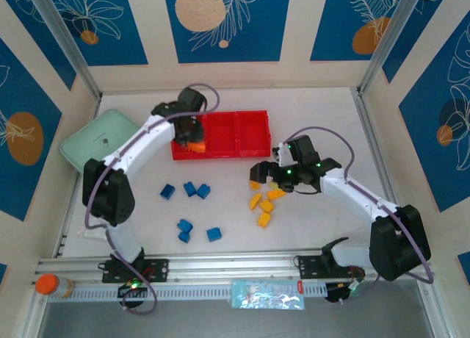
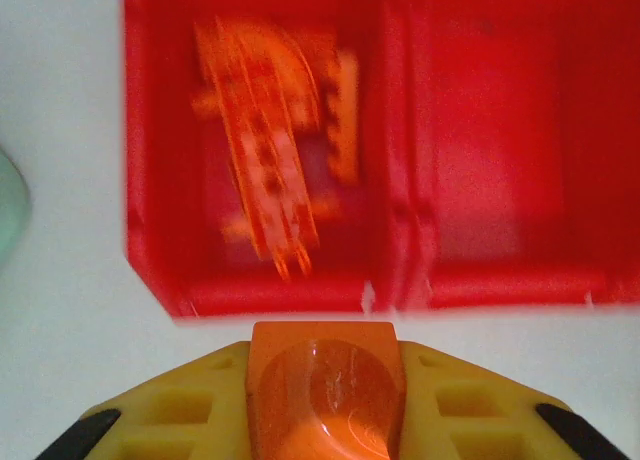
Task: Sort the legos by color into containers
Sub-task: Place the lego in the container.
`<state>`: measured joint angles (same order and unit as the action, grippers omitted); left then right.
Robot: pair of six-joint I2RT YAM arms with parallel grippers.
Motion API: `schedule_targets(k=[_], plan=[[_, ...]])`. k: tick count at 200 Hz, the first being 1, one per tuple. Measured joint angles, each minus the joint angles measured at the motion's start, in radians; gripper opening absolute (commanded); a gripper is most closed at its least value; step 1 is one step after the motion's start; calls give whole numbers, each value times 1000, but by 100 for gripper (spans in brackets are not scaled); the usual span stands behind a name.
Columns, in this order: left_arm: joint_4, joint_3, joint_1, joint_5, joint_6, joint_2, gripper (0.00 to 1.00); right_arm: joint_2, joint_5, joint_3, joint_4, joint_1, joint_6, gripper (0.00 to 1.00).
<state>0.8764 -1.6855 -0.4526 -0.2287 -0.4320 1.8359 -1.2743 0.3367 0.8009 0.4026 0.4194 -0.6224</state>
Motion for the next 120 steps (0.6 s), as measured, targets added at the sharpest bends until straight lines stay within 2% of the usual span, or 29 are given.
schedule_targets(k=[41, 60, 72, 120], plan=[[-1, -229, 107, 3, 129, 230, 33, -29, -16, 14, -11, 0, -10, 99], [5, -323, 131, 14, 170, 330, 38, -39, -21, 25, -13, 0, -12, 99], [23, -380, 139, 19, 190, 380, 46, -43, -23, 35, -13, 0, -12, 99], [80, -493, 143, 27, 229, 425, 51, -65, -23, 81, -10, 0, -11, 99]])
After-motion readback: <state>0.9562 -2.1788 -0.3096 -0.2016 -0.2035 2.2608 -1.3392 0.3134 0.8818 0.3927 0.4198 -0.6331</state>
